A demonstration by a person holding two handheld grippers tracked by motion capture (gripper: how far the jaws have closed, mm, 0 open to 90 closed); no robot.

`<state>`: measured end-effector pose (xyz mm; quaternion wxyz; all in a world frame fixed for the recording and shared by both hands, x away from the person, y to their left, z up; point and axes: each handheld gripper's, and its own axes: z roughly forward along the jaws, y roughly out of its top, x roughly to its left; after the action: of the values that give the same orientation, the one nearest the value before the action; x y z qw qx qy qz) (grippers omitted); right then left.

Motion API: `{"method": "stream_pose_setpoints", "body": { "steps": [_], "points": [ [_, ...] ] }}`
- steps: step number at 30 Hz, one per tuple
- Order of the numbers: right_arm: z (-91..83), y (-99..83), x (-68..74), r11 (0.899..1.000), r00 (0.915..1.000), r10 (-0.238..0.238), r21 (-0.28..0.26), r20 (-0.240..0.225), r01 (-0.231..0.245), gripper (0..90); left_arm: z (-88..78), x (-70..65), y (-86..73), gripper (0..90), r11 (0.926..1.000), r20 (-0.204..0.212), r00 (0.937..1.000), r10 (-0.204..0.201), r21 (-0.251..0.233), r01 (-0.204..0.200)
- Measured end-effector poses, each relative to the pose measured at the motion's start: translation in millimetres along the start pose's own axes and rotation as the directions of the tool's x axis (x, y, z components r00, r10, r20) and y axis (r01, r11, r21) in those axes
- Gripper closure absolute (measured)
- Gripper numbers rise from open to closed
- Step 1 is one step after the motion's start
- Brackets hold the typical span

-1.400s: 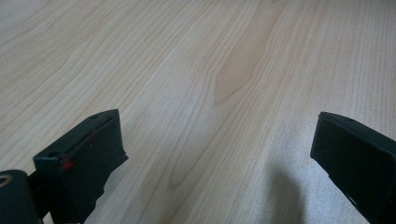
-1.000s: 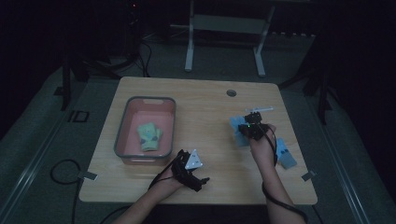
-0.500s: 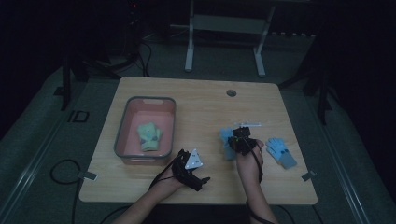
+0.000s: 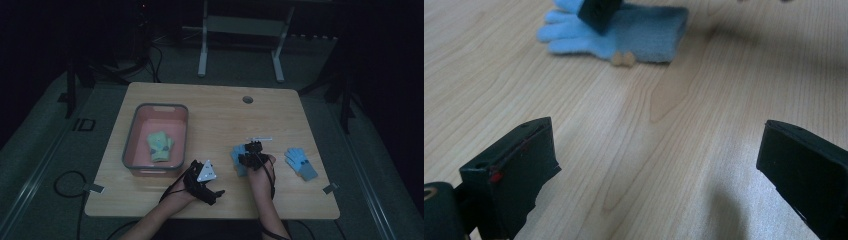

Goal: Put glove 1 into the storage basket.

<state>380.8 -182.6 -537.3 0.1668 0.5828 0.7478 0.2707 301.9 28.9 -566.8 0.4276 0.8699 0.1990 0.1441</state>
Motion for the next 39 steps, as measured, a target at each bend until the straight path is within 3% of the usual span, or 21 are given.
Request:
{"method": "stream_pose_setpoints", "body": {
  "steps": [2,4,5,7,14,15,17,21,26,39],
  "points": [
    [-6.3,3.4,-1.0,1.000,0.9998,-0.013,-0.011,-0.013,0.012,60.5,0.3,-0.6,0.0,2.7,1.0000,-0.002,1.0000,0.005,0.003,-0.005],
    [-9.4,5.1,-2.0,0.999,0.9995,-0.028,-0.016,-0.013,0.028,60.4,0.7,-0.9,-0.5,2.7,1.0000,0.003,1.0000,0.008,-0.004,-0.008],
    [-16.2,8.3,-9.7,0.999,0.9985,-0.040,-0.024,-0.037,0.039,58.1,0.7,-1.0,-0.7,2.7,0.9999,0.004,1.0000,0.008,-0.007,-0.008],
    [-20.6,10.1,-16.9,0.997,0.9968,-0.076,-0.030,-0.027,0.075,56.8,0.7,-1.0,-1.1,2.7,0.9999,0.007,0.9999,0.009,-0.006,-0.009],
    [-35.3,9.8,-57.7,0.990,0.9872,-0.141,-0.041,-0.075,0.138,58.0,1.5,-0.2,-0.9,2.7,1.0000,0.006,1.0000,0.000,-0.003,0.000],
    [-35.3,9.8,-57.7,0.990,0.9872,-0.141,-0.041,-0.075,0.138,58.0,1.5,-0.2,-0.9,2.7,1.0000,0.006,1.0000,0.000,-0.003,0.000],
    [-40.6,8.2,-76.9,0.988,0.9860,-0.148,-0.058,-0.076,0.144,59.3,1.3,0.3,-1.4,2.7,1.0000,0.007,1.0000,0.000,0.003,0.000],
    [-46.4,1.6,-102.3,0.987,0.9827,-0.150,-0.074,-0.108,0.143,58.6,1.8,1.0,-1.5,2.7,1.0000,0.011,0.9999,-0.007,0.002,0.007],
    [-55.1,-4.6,-132.2,0.985,0.9804,-0.163,-0.075,-0.110,0.156,59.1,2.6,1.2,-2.3,2.7,1.0000,0.000,1.0000,-0.006,0.002,0.006],
    [-65.5,-11.8,-182.8,0.983,0.9799,-0.182,-0.055,-0.082,0.178,57.2,4.2,0.7,-2.9,2.7,0.9999,0.009,1.0000,0.003,0.012,-0.003]
  ]
}}
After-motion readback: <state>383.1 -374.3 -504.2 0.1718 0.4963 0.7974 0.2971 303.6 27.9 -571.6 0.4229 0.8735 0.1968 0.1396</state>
